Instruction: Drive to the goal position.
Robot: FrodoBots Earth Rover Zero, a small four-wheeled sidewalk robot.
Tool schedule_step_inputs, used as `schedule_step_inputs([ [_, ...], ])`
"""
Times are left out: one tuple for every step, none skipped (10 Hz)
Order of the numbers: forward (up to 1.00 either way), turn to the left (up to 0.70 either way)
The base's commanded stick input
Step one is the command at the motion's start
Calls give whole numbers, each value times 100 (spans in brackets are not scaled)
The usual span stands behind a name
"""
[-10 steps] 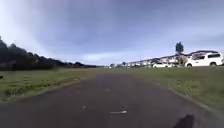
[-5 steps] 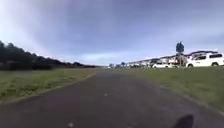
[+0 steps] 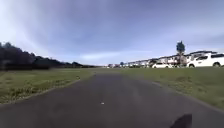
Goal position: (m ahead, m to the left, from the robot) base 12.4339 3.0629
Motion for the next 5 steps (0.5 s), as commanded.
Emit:
schedule_step_inputs([
  [100, 0],
  [100, 0],
  [100, 0],
  [100, 0],
  [100, 0],
])
